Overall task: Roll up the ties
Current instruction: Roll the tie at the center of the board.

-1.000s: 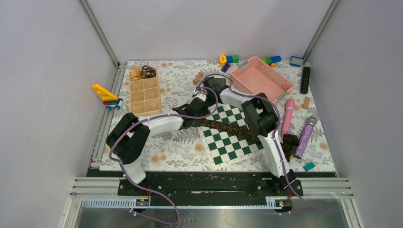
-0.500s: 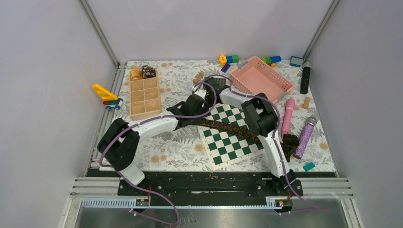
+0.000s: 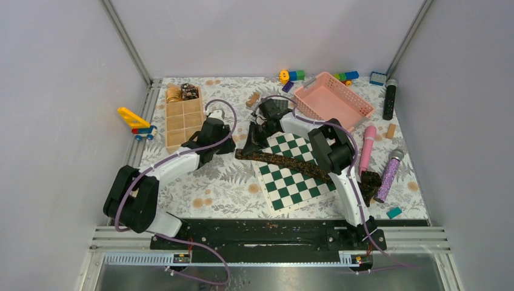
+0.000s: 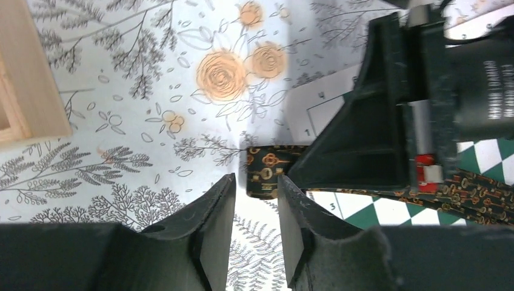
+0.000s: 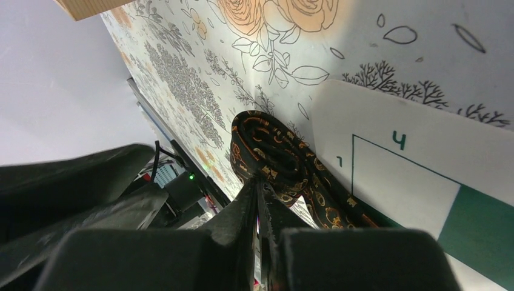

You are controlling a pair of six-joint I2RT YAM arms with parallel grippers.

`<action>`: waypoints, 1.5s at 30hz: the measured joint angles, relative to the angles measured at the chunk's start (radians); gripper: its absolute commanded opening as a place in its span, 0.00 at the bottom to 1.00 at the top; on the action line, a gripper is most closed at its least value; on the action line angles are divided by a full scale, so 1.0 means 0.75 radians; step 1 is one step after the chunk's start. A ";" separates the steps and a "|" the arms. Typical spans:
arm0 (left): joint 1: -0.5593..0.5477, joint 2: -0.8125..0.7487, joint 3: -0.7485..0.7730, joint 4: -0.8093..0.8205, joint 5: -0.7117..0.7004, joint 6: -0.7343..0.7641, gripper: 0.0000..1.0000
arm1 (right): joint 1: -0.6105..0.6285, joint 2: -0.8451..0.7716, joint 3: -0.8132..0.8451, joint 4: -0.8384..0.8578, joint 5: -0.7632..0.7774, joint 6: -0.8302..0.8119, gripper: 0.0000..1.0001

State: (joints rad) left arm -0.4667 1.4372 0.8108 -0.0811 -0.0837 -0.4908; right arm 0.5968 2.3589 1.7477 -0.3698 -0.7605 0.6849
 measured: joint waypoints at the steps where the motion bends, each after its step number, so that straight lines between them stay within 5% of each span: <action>1: 0.016 0.003 -0.018 0.011 0.012 -0.015 0.35 | 0.000 0.000 0.000 0.001 0.002 0.000 0.07; 25: 0.123 0.209 -0.195 0.391 0.307 -0.252 0.41 | 0.000 0.000 -0.015 0.021 0.019 0.002 0.07; 45: 0.133 0.269 -0.240 0.554 0.403 -0.292 0.28 | 0.000 -0.071 -0.095 0.052 0.057 0.010 0.15</action>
State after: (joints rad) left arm -0.3672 1.6386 0.6308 0.3347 0.2188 -0.7097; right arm 0.5968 2.3058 1.6764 -0.3305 -0.7174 0.6922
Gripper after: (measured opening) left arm 0.290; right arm 0.136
